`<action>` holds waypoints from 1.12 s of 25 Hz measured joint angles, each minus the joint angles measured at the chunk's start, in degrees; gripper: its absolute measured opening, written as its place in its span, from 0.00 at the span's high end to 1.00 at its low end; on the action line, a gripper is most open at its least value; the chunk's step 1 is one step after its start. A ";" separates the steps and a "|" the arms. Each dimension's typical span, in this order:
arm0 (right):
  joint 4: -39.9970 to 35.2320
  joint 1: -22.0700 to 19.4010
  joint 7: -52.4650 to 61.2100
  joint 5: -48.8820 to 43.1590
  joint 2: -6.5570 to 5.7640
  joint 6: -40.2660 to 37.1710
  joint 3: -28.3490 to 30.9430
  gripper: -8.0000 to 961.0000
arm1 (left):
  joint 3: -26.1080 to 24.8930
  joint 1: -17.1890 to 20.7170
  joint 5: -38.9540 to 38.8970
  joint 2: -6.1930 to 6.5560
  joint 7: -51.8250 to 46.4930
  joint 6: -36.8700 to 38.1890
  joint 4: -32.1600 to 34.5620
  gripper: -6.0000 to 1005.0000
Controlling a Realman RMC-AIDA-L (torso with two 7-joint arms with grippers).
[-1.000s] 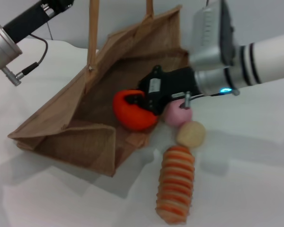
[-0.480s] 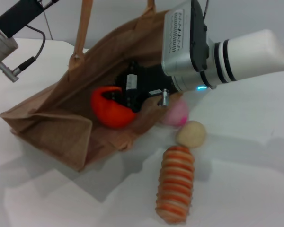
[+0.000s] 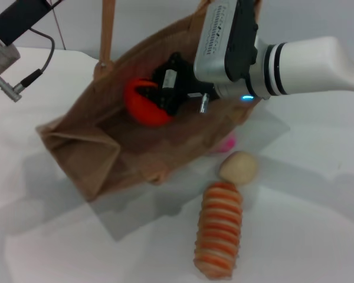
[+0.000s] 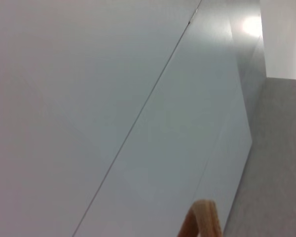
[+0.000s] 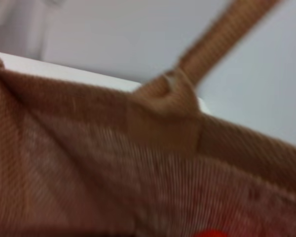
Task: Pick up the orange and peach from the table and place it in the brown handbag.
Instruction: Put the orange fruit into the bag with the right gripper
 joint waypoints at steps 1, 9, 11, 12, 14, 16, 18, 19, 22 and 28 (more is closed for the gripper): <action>0.04 -0.13 -0.01 0.00 -0.03 0.45 0.26 0.90 | 0.00 0.11 -0.16 0.00 0.00 -0.03 0.00 0.89; 0.01 -1.62 -1.81 -0.01 -0.19 0.94 2.58 0.87 | -0.03 0.51 -0.60 0.04 0.01 -0.08 0.00 0.89; 0.05 -1.85 -2.69 -0.01 -0.22 0.78 2.86 0.77 | -0.49 0.56 -0.60 0.05 0.03 0.00 0.00 0.89; 0.07 -1.99 -2.96 -0.01 -0.22 0.72 2.94 0.73 | -0.92 0.66 -0.60 0.05 0.07 0.11 0.00 0.89; 0.16 -2.37 -3.07 -0.02 -0.24 0.66 2.97 0.63 | -1.81 0.92 -0.60 0.07 0.21 0.30 -0.01 0.89; 0.22 -2.89 -3.01 -0.03 -0.30 0.34 2.98 0.56 | -2.76 1.32 -0.58 0.07 0.44 0.53 -0.06 0.89; 0.23 -3.65 -2.75 -0.03 -0.42 -1.21 3.17 0.48 | -3.68 1.77 -0.54 0.07 0.62 0.74 -0.08 0.89; 0.12 -4.09 -2.68 -0.03 -0.51 -2.31 3.33 0.45 | -4.28 2.05 -0.52 0.06 0.72 0.94 -0.08 0.89; -1.20 -6.19 -2.55 -0.03 -0.82 -8.20 4.08 0.37 | -5.99 2.99 -0.35 -0.10 1.19 2.51 -0.09 0.89; -7.51 -12.27 -1.49 -0.02 -1.00 -21.77 4.33 0.35 | -7.22 5.04 -0.41 -0.42 2.25 4.96 -0.09 0.89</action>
